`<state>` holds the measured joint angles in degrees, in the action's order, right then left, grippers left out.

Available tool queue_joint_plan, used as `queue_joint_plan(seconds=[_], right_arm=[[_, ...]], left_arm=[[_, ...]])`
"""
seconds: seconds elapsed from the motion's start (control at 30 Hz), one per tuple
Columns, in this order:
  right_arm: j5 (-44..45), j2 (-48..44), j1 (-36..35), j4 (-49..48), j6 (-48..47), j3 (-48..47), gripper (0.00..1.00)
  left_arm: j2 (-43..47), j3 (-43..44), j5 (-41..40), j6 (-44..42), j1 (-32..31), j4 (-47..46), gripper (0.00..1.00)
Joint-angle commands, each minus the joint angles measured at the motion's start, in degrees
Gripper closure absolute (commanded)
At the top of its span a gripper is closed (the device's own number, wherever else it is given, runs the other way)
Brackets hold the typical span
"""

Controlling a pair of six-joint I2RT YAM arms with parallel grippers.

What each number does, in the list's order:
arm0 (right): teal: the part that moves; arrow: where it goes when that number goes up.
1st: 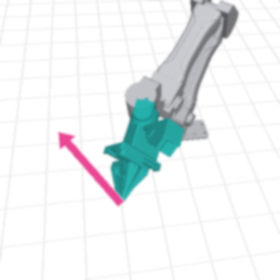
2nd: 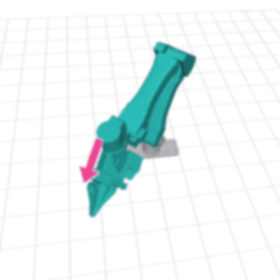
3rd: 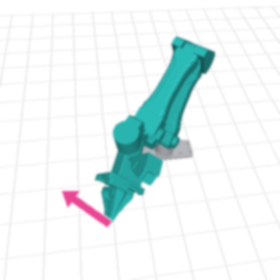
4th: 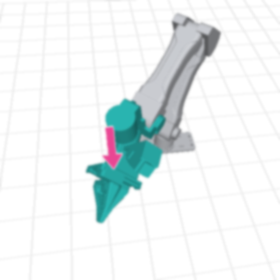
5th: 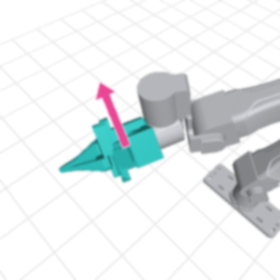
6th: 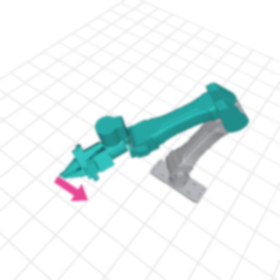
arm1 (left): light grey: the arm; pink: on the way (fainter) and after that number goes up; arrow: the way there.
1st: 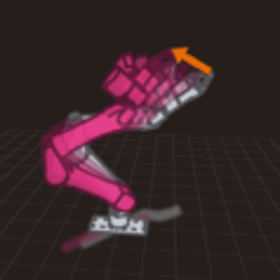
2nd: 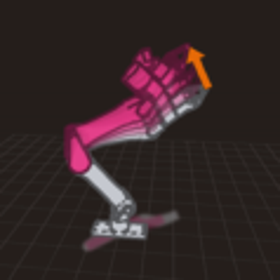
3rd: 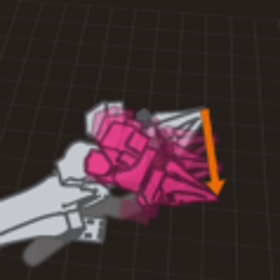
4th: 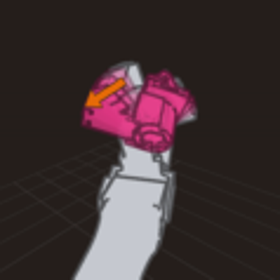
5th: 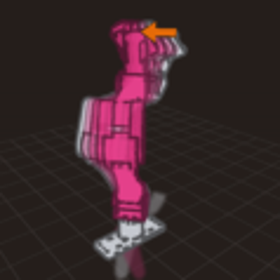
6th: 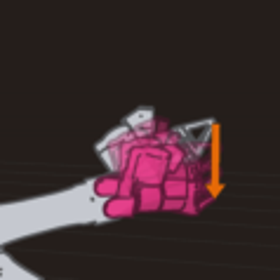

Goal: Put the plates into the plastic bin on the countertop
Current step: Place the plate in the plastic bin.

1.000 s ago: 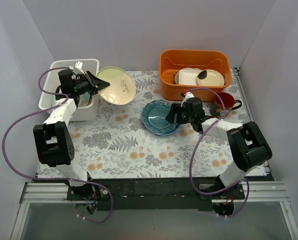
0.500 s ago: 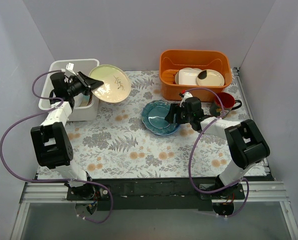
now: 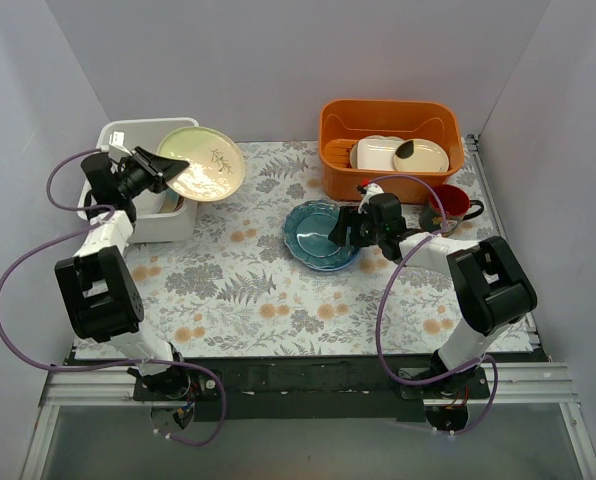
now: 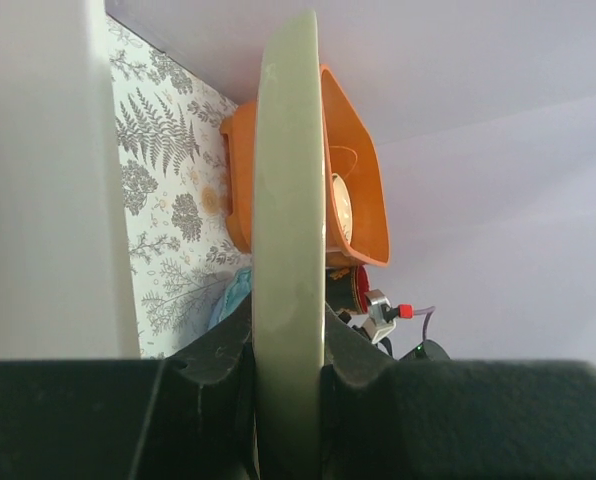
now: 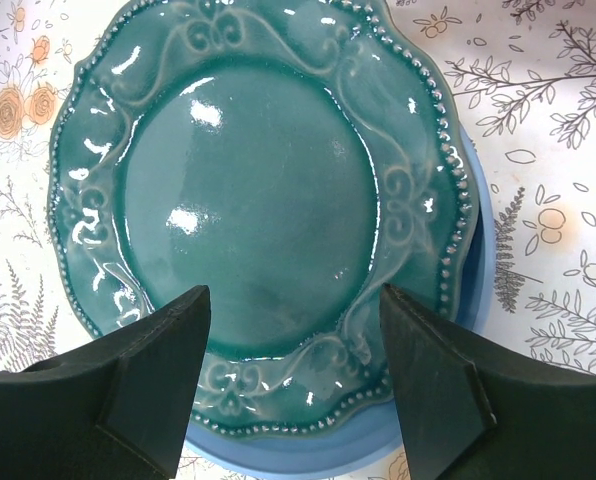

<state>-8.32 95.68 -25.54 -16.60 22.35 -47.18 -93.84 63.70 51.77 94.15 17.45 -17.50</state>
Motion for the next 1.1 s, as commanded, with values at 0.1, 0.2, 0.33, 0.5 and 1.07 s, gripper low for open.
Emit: queue_joint_plan(seconds=[0.1, 0.2, 0.33, 0.5, 1.07], right_arm=[[-0.47, 0.56, -0.21, -1.07, -0.11, -2.04, 0.25], [-0.65, 0.74, -0.21, -1.07, -0.11, -2.22, 0.24], [-0.82, 1.00, -0.21, -1.06, -0.03, -2.30, 0.25], [-1.17, 1.62, -0.21, -1.33, 0.06, -2.39, 0.25], [-1.70, 1.09, -0.13, -2.38, 0.24, -1.69, 0.23]], left_arm=[[6.65, -2.18, 1.67, 5.95, 2.94, -11.58, 1.00], [6.92, -3.41, 1.32, 7.36, 4.08, -13.61, 1.00], [7.27, -4.55, 0.44, 8.42, 5.74, -15.02, 1.00], [7.36, -5.34, -0.70, 8.95, 7.51, -15.37, 1.00], [8.76, -9.21, -5.01, 9.92, 12.60, -16.87, 1.00]])
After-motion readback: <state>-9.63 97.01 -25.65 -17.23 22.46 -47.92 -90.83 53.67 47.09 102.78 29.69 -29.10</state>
